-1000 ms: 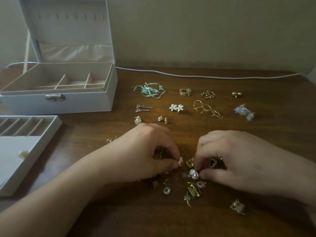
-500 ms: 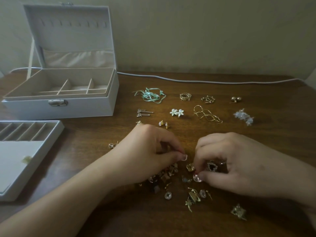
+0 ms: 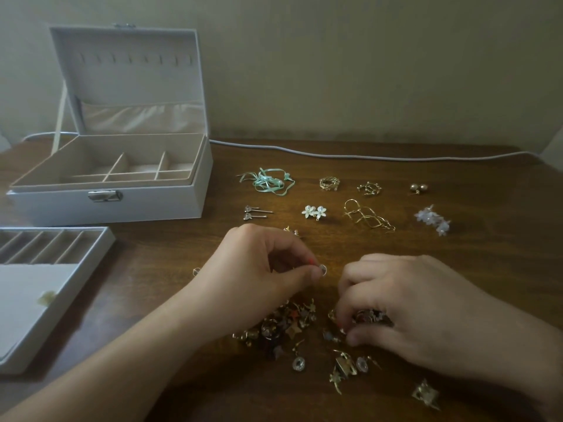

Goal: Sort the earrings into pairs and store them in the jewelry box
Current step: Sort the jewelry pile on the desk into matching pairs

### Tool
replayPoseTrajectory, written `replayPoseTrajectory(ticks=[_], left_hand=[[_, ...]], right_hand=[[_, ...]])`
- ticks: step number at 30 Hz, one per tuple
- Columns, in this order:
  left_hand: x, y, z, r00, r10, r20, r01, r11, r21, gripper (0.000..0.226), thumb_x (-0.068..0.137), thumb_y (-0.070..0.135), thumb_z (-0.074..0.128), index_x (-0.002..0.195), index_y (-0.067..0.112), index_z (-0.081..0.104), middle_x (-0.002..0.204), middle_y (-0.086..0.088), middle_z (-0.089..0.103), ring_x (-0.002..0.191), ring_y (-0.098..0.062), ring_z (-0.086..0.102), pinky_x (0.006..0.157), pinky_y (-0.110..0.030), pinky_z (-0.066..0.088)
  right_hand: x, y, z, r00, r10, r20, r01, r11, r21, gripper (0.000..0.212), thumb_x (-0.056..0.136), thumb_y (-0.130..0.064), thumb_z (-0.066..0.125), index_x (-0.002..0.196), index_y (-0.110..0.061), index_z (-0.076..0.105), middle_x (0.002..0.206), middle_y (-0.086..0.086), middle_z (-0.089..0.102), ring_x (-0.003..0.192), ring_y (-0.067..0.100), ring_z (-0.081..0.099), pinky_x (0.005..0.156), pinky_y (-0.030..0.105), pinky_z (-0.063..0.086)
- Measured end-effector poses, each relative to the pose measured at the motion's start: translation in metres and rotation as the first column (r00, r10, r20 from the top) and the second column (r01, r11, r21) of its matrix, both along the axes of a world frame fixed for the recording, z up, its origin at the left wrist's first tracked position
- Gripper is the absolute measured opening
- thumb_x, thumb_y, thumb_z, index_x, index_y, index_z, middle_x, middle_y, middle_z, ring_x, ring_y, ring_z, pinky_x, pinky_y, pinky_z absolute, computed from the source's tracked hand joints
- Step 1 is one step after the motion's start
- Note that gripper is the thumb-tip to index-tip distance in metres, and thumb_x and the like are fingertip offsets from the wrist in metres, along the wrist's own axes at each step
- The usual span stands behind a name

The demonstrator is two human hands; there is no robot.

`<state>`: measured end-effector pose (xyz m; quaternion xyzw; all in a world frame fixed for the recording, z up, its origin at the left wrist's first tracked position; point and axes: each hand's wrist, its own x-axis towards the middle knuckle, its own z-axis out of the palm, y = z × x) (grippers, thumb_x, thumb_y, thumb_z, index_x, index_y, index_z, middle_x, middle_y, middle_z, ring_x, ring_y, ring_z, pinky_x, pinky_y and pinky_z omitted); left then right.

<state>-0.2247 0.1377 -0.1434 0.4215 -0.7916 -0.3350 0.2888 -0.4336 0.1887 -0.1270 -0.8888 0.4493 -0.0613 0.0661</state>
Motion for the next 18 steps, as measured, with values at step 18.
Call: replayPoseTrajectory(ticks=[18], left_hand=[[-0.011,0.008,-0.004,0.996,0.006,-0.090,-0.014,0.996,-0.085,0.012,0.088,0.029,0.069,0.098,0.032,0.074,0.079,0.017,0.073,0.077,0.006,0.068,0.065,-0.012,0.053]], right_hand=[[0.010,-0.018,-0.010,0.781,-0.130,0.610,0.221,0.972,-0.075,0.020,0.075,-0.017,0.078,0.089,-0.024,0.065,0.082,-0.010,0.063,0.075,0.009,0.066,0.055,0.019,0.055]])
